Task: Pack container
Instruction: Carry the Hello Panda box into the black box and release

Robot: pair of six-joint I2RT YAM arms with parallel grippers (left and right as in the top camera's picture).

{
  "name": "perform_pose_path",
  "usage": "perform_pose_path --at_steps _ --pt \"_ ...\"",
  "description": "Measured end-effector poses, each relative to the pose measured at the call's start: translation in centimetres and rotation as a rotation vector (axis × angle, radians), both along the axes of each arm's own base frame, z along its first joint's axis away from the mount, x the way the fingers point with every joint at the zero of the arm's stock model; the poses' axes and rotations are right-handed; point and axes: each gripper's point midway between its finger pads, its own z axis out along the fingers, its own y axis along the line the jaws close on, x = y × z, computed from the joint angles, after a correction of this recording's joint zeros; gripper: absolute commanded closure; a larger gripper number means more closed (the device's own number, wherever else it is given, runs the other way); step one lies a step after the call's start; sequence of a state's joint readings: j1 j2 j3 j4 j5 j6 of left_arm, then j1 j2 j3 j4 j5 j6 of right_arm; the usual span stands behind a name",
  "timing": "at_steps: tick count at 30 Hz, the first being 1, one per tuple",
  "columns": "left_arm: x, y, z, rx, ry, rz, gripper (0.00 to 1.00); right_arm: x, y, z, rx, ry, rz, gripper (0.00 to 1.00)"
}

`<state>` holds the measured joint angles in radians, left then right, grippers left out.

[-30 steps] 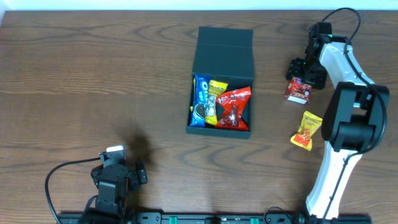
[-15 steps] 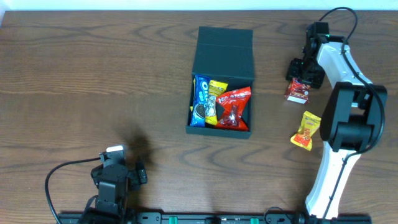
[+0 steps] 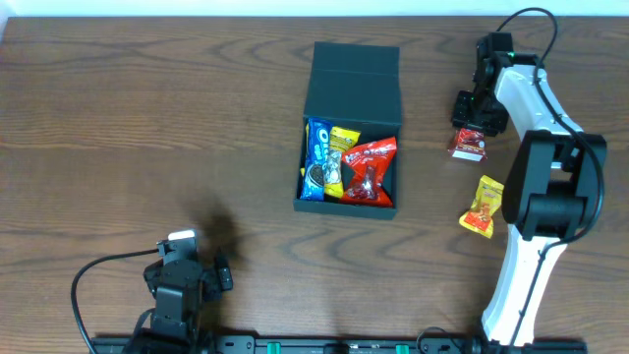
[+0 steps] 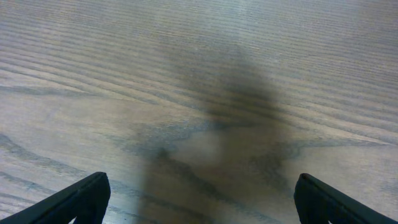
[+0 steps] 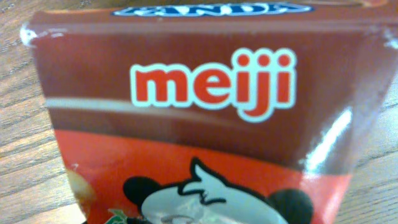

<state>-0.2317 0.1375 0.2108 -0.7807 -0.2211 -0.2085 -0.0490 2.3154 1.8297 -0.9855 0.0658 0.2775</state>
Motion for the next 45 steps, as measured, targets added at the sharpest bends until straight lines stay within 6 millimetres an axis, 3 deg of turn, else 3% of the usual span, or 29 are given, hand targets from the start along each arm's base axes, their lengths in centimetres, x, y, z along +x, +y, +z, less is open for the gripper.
perform_pose_path --at_steps 8,11,16,19,23,26,37,42,45 --pt "0.0 0.0 0.0 0.000 0.000 0.000 0.05 -0.6 0.5 0.7 0.010 0.015 0.007 0.71" --pt "0.0 0.0 0.0 0.000 0.000 0.000 0.05 -1.0 0.8 2.0 0.015 0.009 0.013 0.73" --pt "0.0 0.0 0.0 0.000 0.000 0.000 0.05 -1.6 2.0 7.8 0.032 -0.069 0.034 0.72" --pt "0.0 0.0 0.0 0.000 0.000 0.000 0.05 -2.3 3.9 12.1 0.060 -0.136 0.071 0.73" --pt "0.0 0.0 0.0 0.000 0.000 0.000 0.05 -4.4 8.2 16.8 0.100 -0.196 0.166 0.76" --pt "0.0 0.0 0.0 0.000 0.000 0.000 0.05 -6.3 12.0 18.5 0.127 -0.200 0.232 0.78" --pt "0.0 0.0 0.0 0.000 0.000 0.000 0.05 -12.1 25.5 18.7 0.214 -0.158 0.398 0.85" --pt "0.0 0.0 0.0 0.000 0.000 0.000 0.05 -13.1 27.6 17.6 0.245 -0.144 0.349 0.90" --pt "0.0 0.0 0.0 0.000 0.000 0.000 0.05 -12.9 27.8 15.8 0.255 -0.141 0.286 0.85"
